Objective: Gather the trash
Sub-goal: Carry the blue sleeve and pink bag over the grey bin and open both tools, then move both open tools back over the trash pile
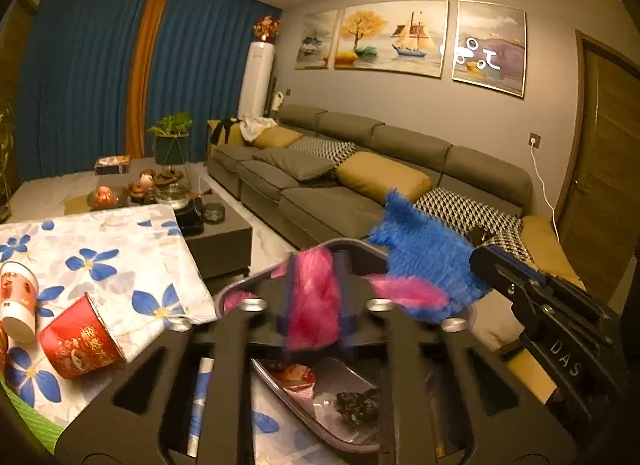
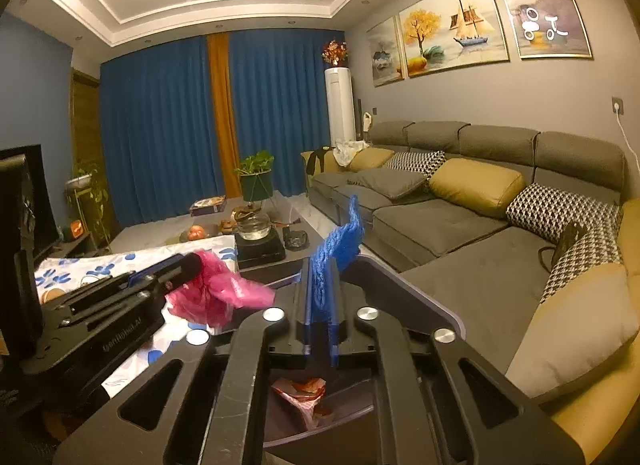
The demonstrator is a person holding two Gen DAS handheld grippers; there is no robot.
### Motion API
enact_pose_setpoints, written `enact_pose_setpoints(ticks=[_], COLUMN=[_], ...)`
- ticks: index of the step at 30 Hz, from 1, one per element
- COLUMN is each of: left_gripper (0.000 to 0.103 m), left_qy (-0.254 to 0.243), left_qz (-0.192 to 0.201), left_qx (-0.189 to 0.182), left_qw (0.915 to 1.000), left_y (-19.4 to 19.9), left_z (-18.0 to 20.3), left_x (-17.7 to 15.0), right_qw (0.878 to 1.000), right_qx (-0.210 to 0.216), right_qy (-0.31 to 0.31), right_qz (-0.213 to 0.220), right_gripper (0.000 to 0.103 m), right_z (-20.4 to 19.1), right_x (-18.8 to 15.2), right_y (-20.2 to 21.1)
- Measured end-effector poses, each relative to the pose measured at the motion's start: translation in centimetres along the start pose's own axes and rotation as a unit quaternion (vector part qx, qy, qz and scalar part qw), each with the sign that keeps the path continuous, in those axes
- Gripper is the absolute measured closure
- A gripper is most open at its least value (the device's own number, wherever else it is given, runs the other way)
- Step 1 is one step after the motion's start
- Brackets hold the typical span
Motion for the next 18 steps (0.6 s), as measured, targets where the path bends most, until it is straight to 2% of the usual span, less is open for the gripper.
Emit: enact_pose_setpoints(ticks=[2, 4, 6, 9, 12, 14, 17, 18], left_gripper=[0.041, 0.037, 0.025, 0.015, 0.009, 0.007, 0.006, 0.006], left_qy=[0.007, 0.015, 0.024, 0.043, 0.058, 0.057, 0.048, 0.047], left_qz=[0.006, 0.003, 0.004, 0.013, 0.019, 0.024, 0.026, 0.026], left_qx=[0.011, 0.019, 0.036, 0.060, 0.093, 0.116, 0.156, 0.166], left_qw=[0.9999, 0.9997, 0.9990, 0.9972, 0.9938, 0.9913, 0.9863, 0.9847], left_y=[0.1, 0.2, 0.5, 1.7, 3.4, 4.6, 6.8, 7.5], left_z=[-0.6, -1.2, -2.2, -3.6, -5.2, -5.8, -6.8, -7.2], left_x=[-0.3, -0.5, -0.6, -0.5, -0.5, -0.7, -1.0, -1.1], right_qw=[1.000, 1.000, 1.000, 1.000, 1.000, 1.000, 0.999, 0.999], right_qx=[-0.004, -0.006, -0.010, -0.018, -0.024, -0.026, -0.028, -0.026], right_qy=[-0.004, -0.009, -0.010, -0.007, -0.004, -0.002, 0.001, 0.001], right_qz=[-0.002, -0.004, -0.004, 0.006, 0.012, 0.016, 0.021, 0.022], right_gripper=[0.074, 0.069, 0.068, 0.057, 0.047, 0.034, 0.022, 0.021], right_z=[0.3, 0.7, 0.9, 0.8, 0.5, 0.1, -0.5, -1.0], right_x=[-0.1, -0.3, -0.3, -0.2, -0.3, -0.4, -0.8, -1.0], right_y=[-0.1, -0.1, 0.2, 1.1, 1.9, 2.4, 3.3, 3.6])
Point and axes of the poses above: each gripper's, at about its wrist camera, not at the fingertips, and y roughly against the way its jaws point, z to its right, x to its top, the point moved 6 cm from there along -y, roughly the way its jaws point, and after that the axes turned 1 degree about z, right-handed, at the moved point
